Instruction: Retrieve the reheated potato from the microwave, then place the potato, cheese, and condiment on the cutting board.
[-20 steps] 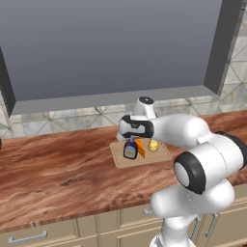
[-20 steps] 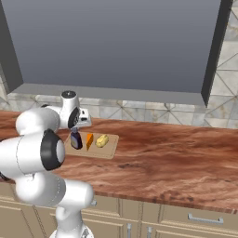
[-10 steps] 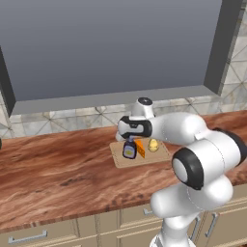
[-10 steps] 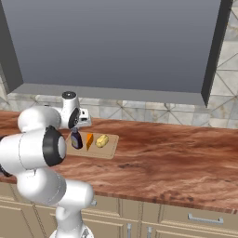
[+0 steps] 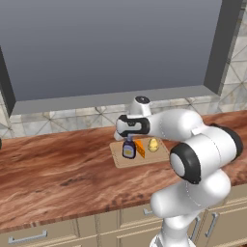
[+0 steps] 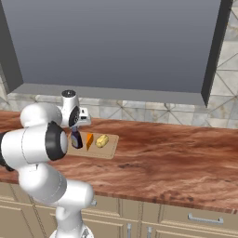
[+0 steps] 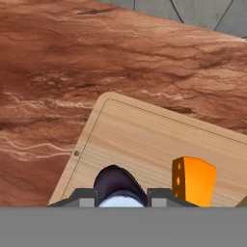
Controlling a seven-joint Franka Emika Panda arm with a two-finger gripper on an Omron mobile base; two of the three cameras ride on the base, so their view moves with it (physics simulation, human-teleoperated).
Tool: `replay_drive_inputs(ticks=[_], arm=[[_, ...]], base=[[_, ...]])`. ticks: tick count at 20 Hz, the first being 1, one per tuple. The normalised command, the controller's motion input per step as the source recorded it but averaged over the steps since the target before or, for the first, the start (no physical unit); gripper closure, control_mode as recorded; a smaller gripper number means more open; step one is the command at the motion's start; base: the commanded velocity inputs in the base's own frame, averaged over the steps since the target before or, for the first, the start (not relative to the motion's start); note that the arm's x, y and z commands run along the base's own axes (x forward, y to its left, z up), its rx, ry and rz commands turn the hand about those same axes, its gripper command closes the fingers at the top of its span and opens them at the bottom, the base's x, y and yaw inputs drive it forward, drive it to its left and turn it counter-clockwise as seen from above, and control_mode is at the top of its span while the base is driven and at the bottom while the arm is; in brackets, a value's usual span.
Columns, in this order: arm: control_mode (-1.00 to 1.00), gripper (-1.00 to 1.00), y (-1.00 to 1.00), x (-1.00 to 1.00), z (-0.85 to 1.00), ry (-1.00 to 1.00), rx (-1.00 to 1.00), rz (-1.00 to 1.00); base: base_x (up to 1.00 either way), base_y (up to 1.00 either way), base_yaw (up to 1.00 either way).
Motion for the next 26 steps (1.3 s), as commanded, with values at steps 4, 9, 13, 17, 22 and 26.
replay_drive_inputs(ticks=[4, 9, 13, 17, 22, 26], arm=[[-1.00, -1.00, 0.04, 0.00, -0.07, 0.00, 0.00, -0.03], [-1.00, -1.00, 0.00, 0.00, -0.01, 0.00, 0.00, -0.02], [-1.00, -1.00, 0.00, 0.00, 0.10, 0.00, 0.00, -0.03], [-1.00, -1.00, 0.00, -0.03, 0.23, 0.00, 0.00, -0.04], [-1.00, -1.00, -0.02, -0.05, 0.25, 0.00, 0.00, -0.06], [-1.00, -1.00, -0.26, -0.22, 0.24, 0.00, 0.00, -0.11]], base=[[0.00, 0.00, 0.00], [0.00, 0.00, 0.00], [0.00, 0.00, 0.00], [0.00, 0.00, 0.00], [0.00, 0.00, 0.00], [0.00, 0.00, 0.00]])
